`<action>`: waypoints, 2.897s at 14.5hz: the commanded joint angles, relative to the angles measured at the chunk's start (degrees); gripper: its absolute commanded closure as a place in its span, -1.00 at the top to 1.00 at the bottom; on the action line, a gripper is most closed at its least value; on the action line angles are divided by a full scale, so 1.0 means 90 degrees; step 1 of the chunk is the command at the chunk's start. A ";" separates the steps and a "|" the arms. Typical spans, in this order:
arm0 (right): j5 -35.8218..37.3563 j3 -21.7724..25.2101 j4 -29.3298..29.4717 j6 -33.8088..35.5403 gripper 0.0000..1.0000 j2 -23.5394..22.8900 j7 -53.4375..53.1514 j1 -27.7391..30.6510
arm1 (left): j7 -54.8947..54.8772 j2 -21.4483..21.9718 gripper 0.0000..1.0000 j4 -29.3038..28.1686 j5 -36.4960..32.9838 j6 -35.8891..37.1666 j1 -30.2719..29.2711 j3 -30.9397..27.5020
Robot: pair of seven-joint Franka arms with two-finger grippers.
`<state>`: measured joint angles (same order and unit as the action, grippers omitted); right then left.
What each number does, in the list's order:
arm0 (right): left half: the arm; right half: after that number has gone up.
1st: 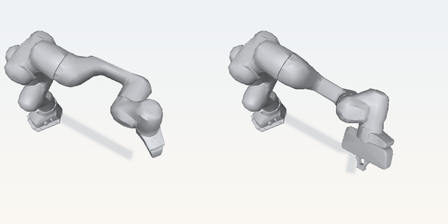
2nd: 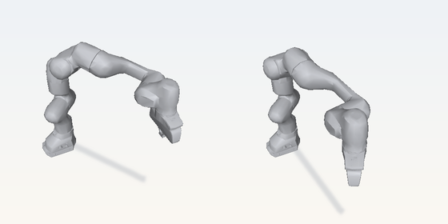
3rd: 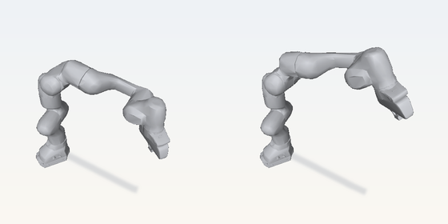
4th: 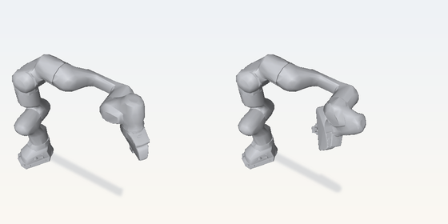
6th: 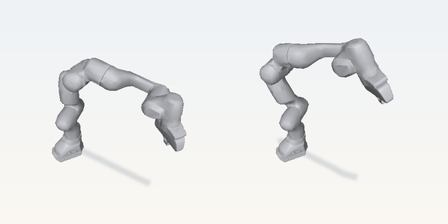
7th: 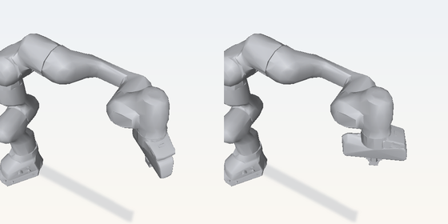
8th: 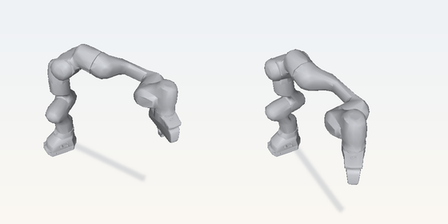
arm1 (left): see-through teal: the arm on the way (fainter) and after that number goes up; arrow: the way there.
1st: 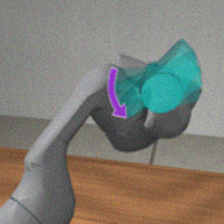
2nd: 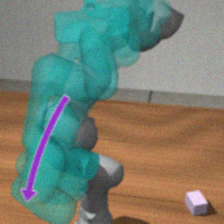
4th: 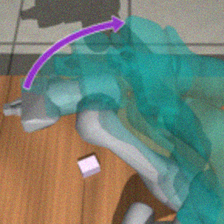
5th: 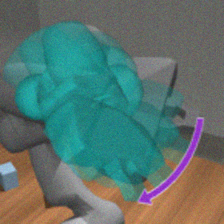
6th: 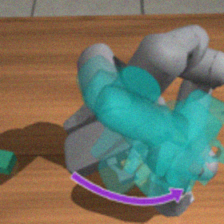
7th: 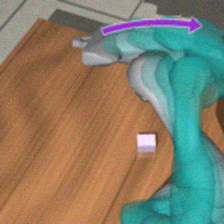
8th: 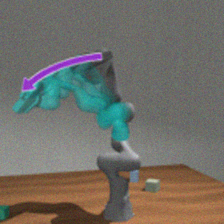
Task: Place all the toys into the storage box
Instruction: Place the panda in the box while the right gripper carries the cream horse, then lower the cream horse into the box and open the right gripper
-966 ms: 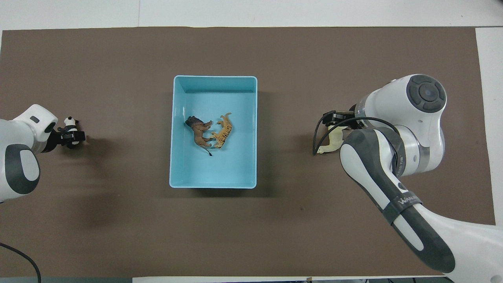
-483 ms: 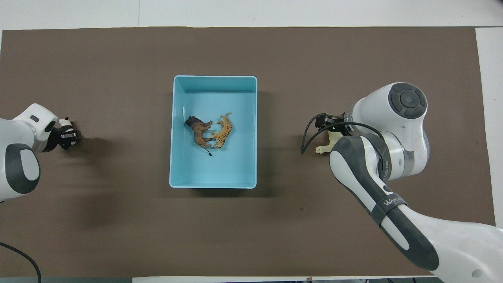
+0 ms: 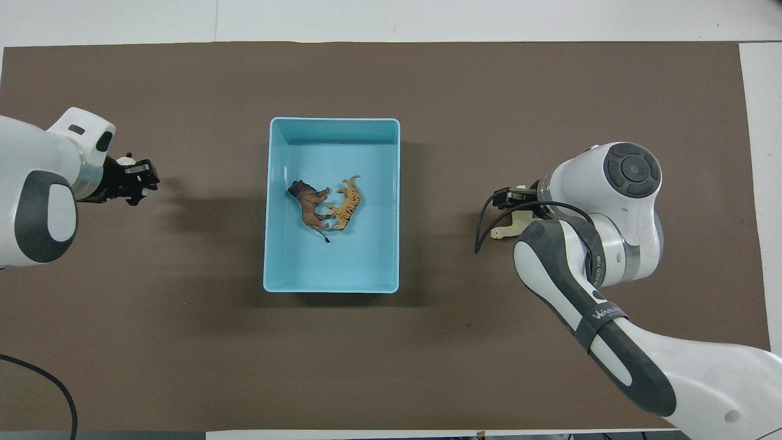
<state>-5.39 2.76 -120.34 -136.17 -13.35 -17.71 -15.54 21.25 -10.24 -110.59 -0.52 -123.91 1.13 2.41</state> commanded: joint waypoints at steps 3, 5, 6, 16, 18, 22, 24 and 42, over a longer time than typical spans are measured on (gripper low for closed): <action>0.0101 -0.0043 -0.0223 -0.0339 0.73 -0.0021 0.0113 0.0057 | 0.2506 0.0151 -0.61 0.1027 0.0124 0.1395 0.1454 -0.0004; 0.0101 -0.0043 -0.0223 -0.0348 0.08 -0.0050 0.0103 0.0057 | 0.3368 0.0151 -0.60 0.1154 0.0350 0.1240 0.1991 0.0005; 0.0101 -0.0043 -0.0232 -0.0349 -0.19 -0.0069 0.0113 0.0066 | 0.3574 0.0151 -0.58 0.1078 0.0370 0.1036 0.2187 0.0006; 0.0042 -0.0053 0.1902 0.2041 -1.00 -0.0040 -0.0227 0.0311 | 0.4221 0.0268 1.00 0.0422 0.0389 0.0261 0.2892 0.0006; -0.0045 -0.0063 0.2509 0.2511 -1.00 -0.0069 -0.0472 0.0252 | 0.4202 0.0346 1.00 0.0685 0.0380 0.0670 0.2833 -0.0053; -0.0407 -0.0219 0.3729 0.2893 -1.00 -0.0410 -0.2440 -0.0486 | 0.3365 0.0697 1.00 0.1115 0.0331 0.1530 0.2083 -0.0102; -0.0378 -0.0219 0.3908 0.2680 -1.00 -0.0518 -0.3447 -0.1054 | 0.2671 0.0951 1.00 0.1126 0.0331 0.1940 0.1721 -0.0102; 0.0120 -0.0141 0.4475 0.3086 1.00 -0.0833 -0.3281 -0.1654 | -0.1657 0.0796 1.00 0.2121 0.0166 0.4325 -0.0010 0.0407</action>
<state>-4.70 1.65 -79.48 -113.37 -24.49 -54.13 -34.20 8.46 -1.68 -93.91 2.25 -86.95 -0.28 6.93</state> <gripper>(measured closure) 0.000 0.000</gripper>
